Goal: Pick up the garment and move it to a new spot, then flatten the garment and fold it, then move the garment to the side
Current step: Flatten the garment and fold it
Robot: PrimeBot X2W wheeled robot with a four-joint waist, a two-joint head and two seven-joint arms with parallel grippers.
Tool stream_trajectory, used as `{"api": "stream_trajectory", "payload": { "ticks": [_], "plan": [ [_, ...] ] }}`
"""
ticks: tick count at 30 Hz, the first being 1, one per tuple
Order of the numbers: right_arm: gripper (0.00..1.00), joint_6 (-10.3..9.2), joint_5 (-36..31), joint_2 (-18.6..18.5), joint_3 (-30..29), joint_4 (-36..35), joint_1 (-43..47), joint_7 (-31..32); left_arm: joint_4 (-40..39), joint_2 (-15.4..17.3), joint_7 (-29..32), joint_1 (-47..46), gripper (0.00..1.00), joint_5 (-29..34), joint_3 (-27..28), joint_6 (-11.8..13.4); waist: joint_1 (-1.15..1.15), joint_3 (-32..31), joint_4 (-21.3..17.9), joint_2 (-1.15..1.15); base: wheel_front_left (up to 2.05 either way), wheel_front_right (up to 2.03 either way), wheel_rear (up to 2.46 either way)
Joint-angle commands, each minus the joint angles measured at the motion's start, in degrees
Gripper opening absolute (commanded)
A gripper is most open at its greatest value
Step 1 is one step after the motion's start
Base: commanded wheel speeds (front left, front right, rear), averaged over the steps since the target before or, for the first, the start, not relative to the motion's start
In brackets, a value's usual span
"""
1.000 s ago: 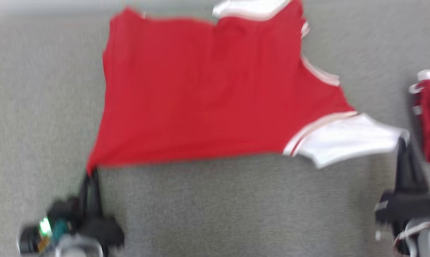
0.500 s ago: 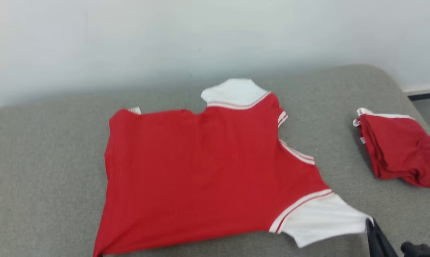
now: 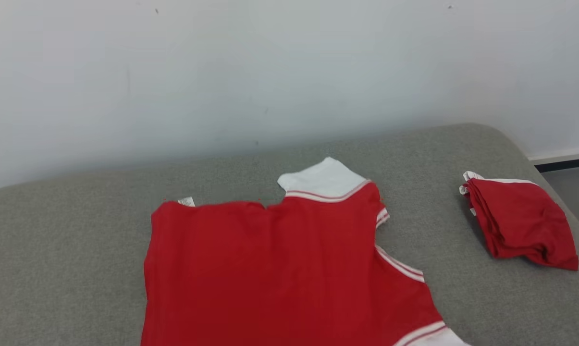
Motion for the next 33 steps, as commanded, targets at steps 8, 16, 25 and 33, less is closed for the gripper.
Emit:
{"api": "stream_trajectory", "payload": {
  "ticks": [8,16,25,33],
  "plan": [
    [0.00,-0.22,0.2,0.0,-1.4,-3.0,2.3,0.0,-3.3,0.3,-0.2,2.9,0.00,0.3,1.8,-0.6,0.01,0.4,0.8,0.01,0.00,0.00,0.00],
    [0.00,-0.21,0.4,0.1,0.8,-7.5,-4.3,0.0,-8.2,0.3,-0.2,-3.5,0.00,2.7,-0.3,-3.3,0.01,3.2,2.1,0.01,0.00,0.00,0.00],
    [0.00,-0.20,-0.6,-0.5,1.9,-1.3,-16.1,0.0,-3.2,0.2,-0.2,-11.4,0.00,6.0,-0.3,-5.2,0.01,7.1,2.8,0.01,0.00,0.00,0.00],
    [0.00,-0.21,-0.8,-1.3,1.1,0.8,-23.0,0.0,0.7,0.2,-0.2,-18.3,0.00,7.7,-0.6,-4.9,0.01,10.9,4.6,0.01,0.00,0.00,0.00]
  ]
}}
